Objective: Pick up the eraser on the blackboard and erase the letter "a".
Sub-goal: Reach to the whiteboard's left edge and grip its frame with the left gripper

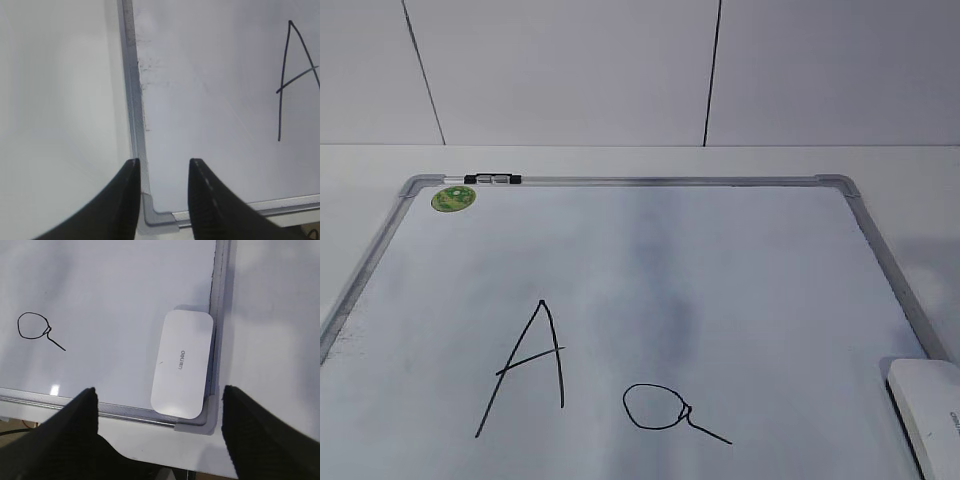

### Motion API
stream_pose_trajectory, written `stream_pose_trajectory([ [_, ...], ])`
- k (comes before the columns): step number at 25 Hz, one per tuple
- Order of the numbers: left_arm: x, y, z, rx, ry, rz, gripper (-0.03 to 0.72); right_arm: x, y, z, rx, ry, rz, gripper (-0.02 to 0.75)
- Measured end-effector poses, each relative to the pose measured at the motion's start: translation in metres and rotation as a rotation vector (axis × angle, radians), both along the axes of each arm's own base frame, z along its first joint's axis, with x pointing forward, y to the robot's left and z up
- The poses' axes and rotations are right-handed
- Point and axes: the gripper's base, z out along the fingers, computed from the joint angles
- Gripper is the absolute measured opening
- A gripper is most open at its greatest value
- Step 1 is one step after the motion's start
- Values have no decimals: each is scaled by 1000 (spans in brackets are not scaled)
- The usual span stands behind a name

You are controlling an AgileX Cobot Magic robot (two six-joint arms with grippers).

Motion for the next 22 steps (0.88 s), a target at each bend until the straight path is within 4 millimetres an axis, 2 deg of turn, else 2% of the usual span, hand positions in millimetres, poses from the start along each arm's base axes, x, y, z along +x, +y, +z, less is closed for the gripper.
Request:
stream_pose_trajectory([
  [5,57,-1,-10,31,88,-15,244,0,0,0,0,0,0,589],
  [9,93,0,-22,61,141,-22,245,0,0,0,1,2,-1,589],
  [16,130,1,-59,94,235,-30,245,0,0,0,1,2,-1,589],
  [22,153,0,-90,100,236,-24,244,0,0,0,1,2,-2,589],
])
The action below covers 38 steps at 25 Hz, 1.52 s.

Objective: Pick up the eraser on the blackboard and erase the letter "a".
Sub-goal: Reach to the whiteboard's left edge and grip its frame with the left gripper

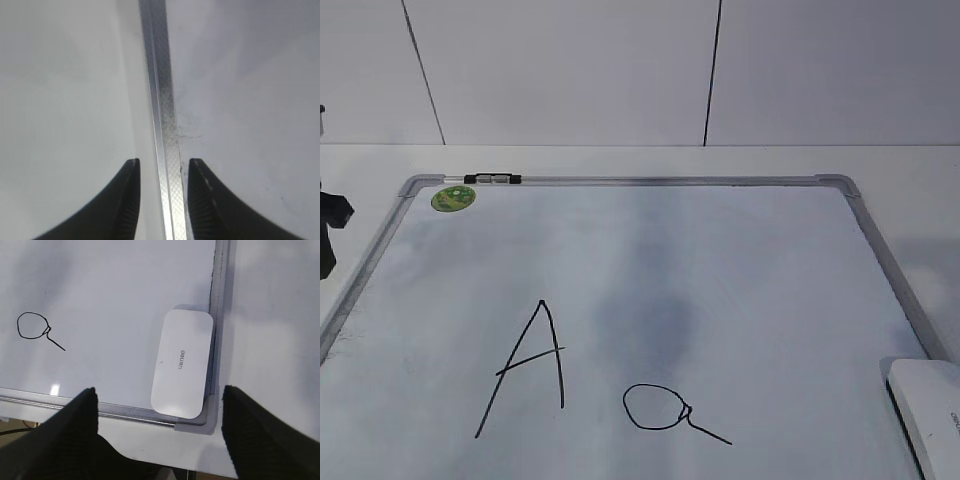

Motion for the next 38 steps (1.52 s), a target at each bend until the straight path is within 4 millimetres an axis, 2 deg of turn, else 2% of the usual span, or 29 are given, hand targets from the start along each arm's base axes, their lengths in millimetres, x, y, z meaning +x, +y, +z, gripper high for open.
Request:
stream_pose_trajectory([
  [9,14,0,-37,6,46,3,244,0,0,0,1,0,-1,589],
  [26,23,0,-58,11,54,6,244,-1,0,-1,0,11,0,589],
  [38,24,0,-58,10,45,6,215,-1,0,-1,-1,13,0,589],
])
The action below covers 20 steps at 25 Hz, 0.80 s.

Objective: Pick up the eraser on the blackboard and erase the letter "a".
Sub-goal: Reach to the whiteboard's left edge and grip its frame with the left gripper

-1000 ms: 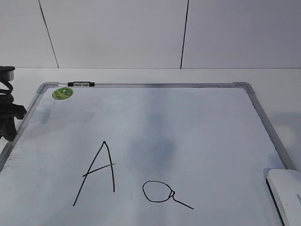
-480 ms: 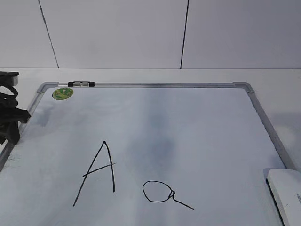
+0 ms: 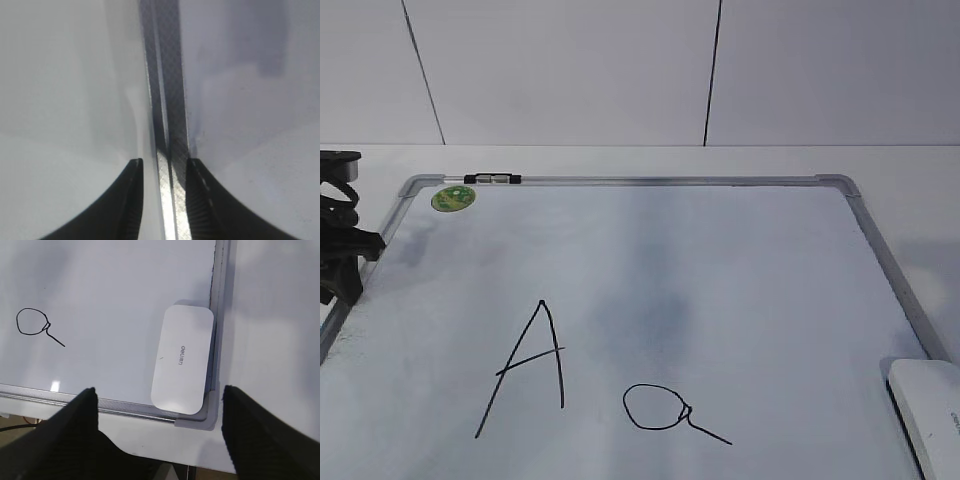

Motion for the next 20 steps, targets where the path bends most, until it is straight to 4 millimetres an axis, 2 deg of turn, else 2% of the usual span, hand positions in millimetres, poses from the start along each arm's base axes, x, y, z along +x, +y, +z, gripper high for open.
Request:
stream_pose_trajectory([
  [20,0,1,0,15,3,-12,171,0,0,0,1,3,-1,589],
])
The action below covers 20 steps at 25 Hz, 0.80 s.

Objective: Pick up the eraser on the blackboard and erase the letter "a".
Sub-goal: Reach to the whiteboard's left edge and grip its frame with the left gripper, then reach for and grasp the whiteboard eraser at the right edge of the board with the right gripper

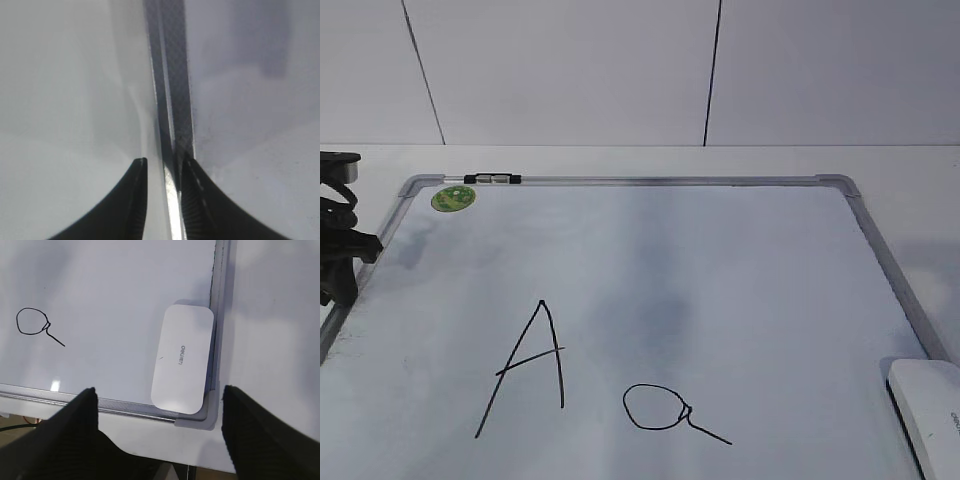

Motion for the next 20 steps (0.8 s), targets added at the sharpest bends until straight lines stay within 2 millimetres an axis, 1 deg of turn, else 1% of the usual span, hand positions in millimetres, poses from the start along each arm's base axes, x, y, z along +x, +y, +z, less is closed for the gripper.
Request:
stream_pose_trajectory([
  [13,-1,0,0,0,6,0,171,0,0,0,0,0,0,589],
  [20,1,0,-4,-1,27,0,169,0,0,0,0,0,0,589],
])
